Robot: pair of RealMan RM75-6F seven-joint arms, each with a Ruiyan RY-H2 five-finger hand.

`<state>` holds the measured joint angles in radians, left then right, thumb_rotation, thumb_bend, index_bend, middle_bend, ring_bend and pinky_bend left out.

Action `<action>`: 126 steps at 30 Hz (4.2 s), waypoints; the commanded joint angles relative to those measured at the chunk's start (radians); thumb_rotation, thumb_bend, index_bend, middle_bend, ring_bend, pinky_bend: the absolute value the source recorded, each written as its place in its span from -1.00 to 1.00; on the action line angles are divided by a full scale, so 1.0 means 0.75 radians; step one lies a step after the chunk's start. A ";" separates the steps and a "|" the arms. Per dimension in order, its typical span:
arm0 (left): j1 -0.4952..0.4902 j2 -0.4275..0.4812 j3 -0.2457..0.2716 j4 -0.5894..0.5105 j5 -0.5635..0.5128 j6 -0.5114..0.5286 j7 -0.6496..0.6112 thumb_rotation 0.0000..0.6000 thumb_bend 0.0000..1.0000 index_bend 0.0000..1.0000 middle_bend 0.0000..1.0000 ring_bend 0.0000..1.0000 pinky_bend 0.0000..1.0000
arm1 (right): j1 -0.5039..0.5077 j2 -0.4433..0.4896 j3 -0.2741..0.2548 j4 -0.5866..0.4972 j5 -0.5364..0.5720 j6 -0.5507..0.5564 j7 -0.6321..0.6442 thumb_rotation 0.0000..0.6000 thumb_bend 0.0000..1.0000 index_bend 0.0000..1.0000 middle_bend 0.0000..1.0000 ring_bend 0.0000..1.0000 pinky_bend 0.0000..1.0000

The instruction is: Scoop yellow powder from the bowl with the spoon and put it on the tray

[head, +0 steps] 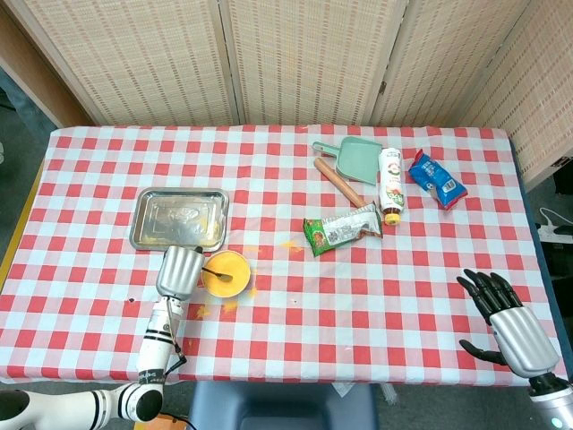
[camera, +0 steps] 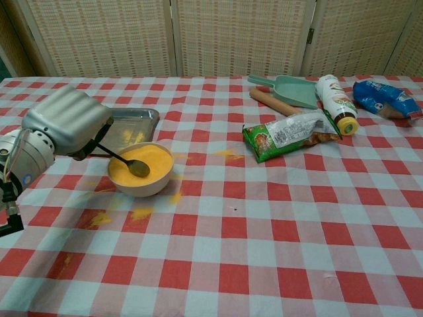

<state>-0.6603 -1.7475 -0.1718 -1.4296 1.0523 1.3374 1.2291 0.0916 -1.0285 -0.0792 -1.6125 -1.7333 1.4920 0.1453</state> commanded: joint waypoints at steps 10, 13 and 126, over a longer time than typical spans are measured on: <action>-0.012 0.029 -0.047 -0.061 0.015 0.033 -0.082 1.00 0.57 0.85 1.00 1.00 1.00 | 0.002 0.000 0.001 -0.005 0.003 -0.007 -0.006 1.00 -0.83 -1.00 -1.00 -1.00 -1.00; -0.018 0.035 -0.060 -0.073 0.005 0.030 -0.094 1.00 0.57 0.85 1.00 1.00 1.00 | 0.000 0.001 0.001 -0.005 0.002 -0.003 -0.003 1.00 -0.83 -1.00 -1.00 -1.00 -1.00; 0.044 0.110 0.049 0.109 0.125 -0.110 -0.375 1.00 0.55 0.85 1.00 1.00 1.00 | 0.001 -0.003 -0.017 -0.021 -0.023 -0.024 -0.043 1.00 -0.83 -1.00 -1.00 -1.00 -1.00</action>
<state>-0.6130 -1.6475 -0.1104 -1.4032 1.1599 1.2692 0.9570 0.0914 -1.0292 -0.0924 -1.6289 -1.7520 1.4785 0.1160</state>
